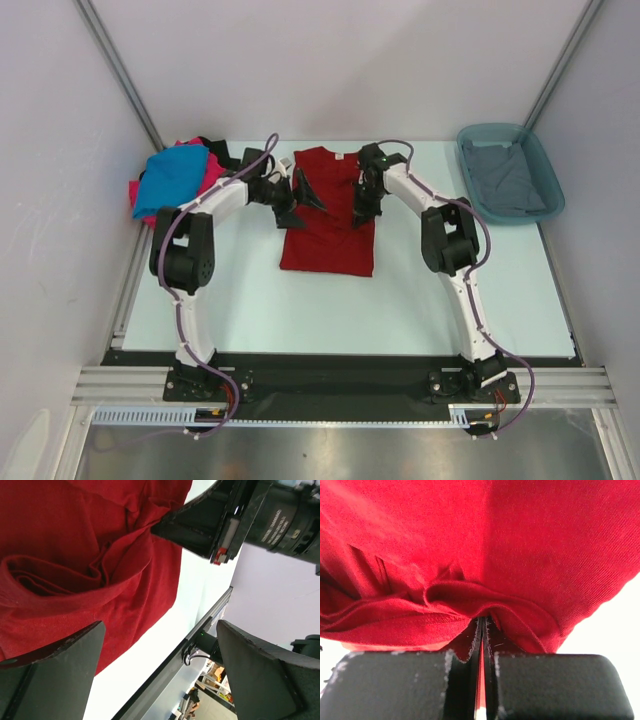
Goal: Fold and stack the t-shirts
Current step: Fold the tshirt
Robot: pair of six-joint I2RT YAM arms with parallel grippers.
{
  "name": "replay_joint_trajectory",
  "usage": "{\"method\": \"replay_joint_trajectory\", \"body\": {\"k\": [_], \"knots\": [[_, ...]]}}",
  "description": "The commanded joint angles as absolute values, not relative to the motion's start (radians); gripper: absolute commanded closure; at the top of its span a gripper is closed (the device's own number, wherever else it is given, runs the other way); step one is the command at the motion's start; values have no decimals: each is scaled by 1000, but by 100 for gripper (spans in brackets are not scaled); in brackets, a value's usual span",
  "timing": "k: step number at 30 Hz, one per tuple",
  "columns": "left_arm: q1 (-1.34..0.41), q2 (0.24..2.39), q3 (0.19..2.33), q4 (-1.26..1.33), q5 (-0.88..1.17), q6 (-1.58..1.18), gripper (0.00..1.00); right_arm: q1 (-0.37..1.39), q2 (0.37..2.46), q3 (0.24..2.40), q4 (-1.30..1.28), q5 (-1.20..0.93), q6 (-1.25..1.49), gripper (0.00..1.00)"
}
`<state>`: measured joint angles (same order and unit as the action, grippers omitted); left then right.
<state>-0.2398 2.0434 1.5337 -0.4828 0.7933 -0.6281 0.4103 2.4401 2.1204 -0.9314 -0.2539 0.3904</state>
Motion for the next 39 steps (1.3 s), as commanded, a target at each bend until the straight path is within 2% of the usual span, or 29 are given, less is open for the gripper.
{"method": "replay_joint_trajectory", "body": {"k": [1,10,13,27,39], "knots": [[-253,2052,1563,-485,818,-621,0,396,2482,2210,-930,-163,361,100],[-262,2068,1559,-491,815,-614,0,328,2517,2419,-926,-172,350,97],[-271,2075,1557,-502,807,-600,0,321,2490,2419,-936,-204,334,96],[-287,2209,1632,-548,669,-528,0,400,2177,2040,-933,-241,308,99],[-285,2233,1694,-523,650,-552,0,422,2137,1868,-896,-222,322,100]]}}
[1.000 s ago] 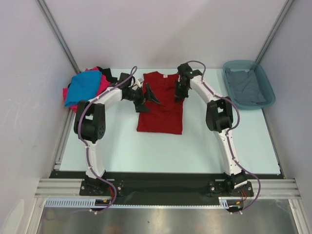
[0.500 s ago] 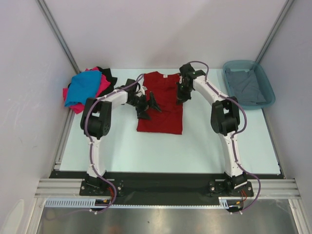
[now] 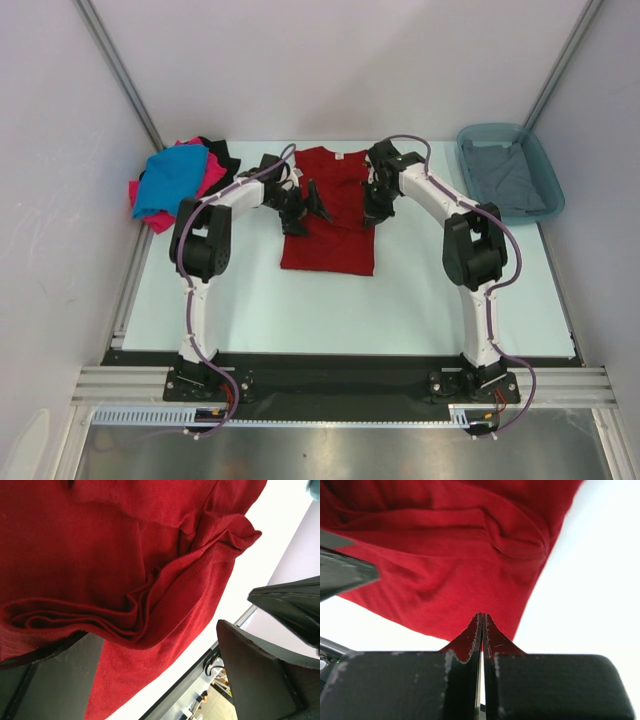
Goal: Fold and stack the t-shirts
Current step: Fold the tshirt
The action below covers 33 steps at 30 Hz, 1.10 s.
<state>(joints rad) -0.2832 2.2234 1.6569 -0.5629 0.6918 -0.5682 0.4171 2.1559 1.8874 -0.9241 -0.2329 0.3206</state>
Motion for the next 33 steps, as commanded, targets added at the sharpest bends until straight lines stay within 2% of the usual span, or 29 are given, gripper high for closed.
{"method": "replay_joint_trajectory", "body": {"k": [1,22,33], "knots": [[-285,2232,1694,-523,650,-554,0,423,2141,1868,-894,-218,319,100],[-285,2230,1730,-532,646,-574,0,428,2273,1769,-758,-107,284,100],[-287,2223,1715,-560,638,-566,0,376,2428,2058,-796,-81,307,100]]}}
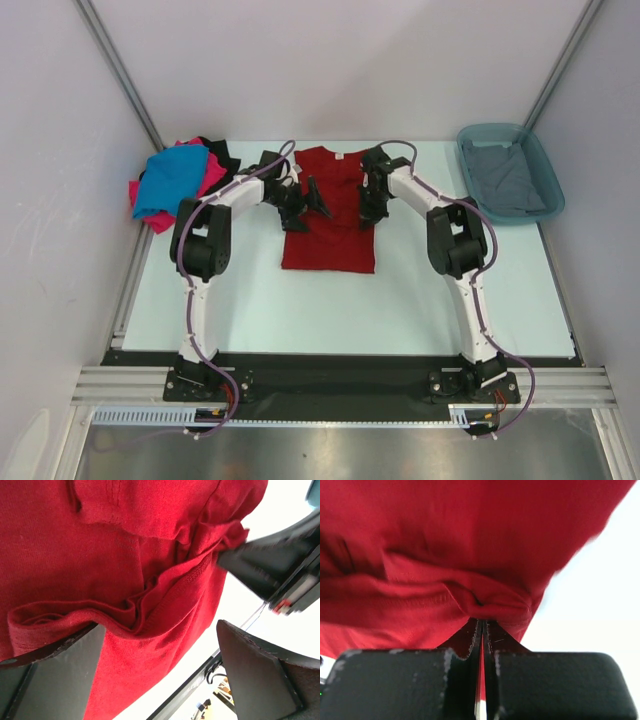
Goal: Fold and stack the t-shirts
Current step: Fold the tshirt
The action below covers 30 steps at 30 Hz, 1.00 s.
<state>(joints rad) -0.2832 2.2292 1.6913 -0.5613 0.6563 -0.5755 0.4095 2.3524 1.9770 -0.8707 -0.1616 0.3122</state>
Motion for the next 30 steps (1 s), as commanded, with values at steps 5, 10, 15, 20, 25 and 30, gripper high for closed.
{"method": "replay_joint_trajectory", "body": {"k": [5,10,15,20,25,30], "knots": [[-285,2204,1713,-598,623,-548,0,359,2515,2201,-808,-86,316,100],[-287,2189,1698,-612,614,-531,0,333,2531,2284,-785,-83,336,100],[-287,2183,1690,-617,611,-528,0,304,2543,2344,-759,-92,345,100],[-287,2183,1683,-617,612,-525,0,281,2520,2356,-724,-94,337,100],[-288,2171,1666,-626,597,-503,0,258,2456,2318,-730,-71,318,66],[-288,2105,1608,-672,505,-446,0,190,2332,2125,-747,-126,304,44]]}}
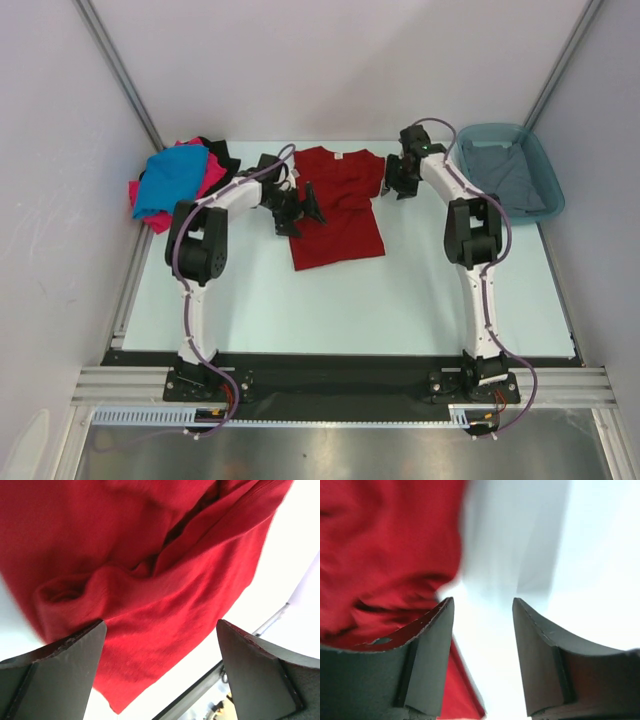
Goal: Fold and stack the t-shirts
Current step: Fold the tshirt
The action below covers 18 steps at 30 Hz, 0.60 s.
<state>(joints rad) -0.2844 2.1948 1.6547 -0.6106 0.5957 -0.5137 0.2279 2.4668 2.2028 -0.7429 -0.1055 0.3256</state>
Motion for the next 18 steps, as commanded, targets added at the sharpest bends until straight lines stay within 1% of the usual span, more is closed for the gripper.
{"method": "replay_joint_trajectory", "body": {"k": [1,7,10,13,18], "knots": [[-288,2085,1592,-673,494,-445,0,184,2313,2096,-753,-170,301,43],[-287,1941,1456,-632,462,-465,0,146,2191,1892,-772,-317,270,40],[-287,1898,1392,-601,474,-469,0,144,2152,1829,-766,-379,262,40],[-285,1885,1319,-540,500,-486,0,143,2129,1712,-736,-493,281,40],[-285,1873,1189,-427,574,-567,0,132,2108,1594,-658,-587,334,40]]}}
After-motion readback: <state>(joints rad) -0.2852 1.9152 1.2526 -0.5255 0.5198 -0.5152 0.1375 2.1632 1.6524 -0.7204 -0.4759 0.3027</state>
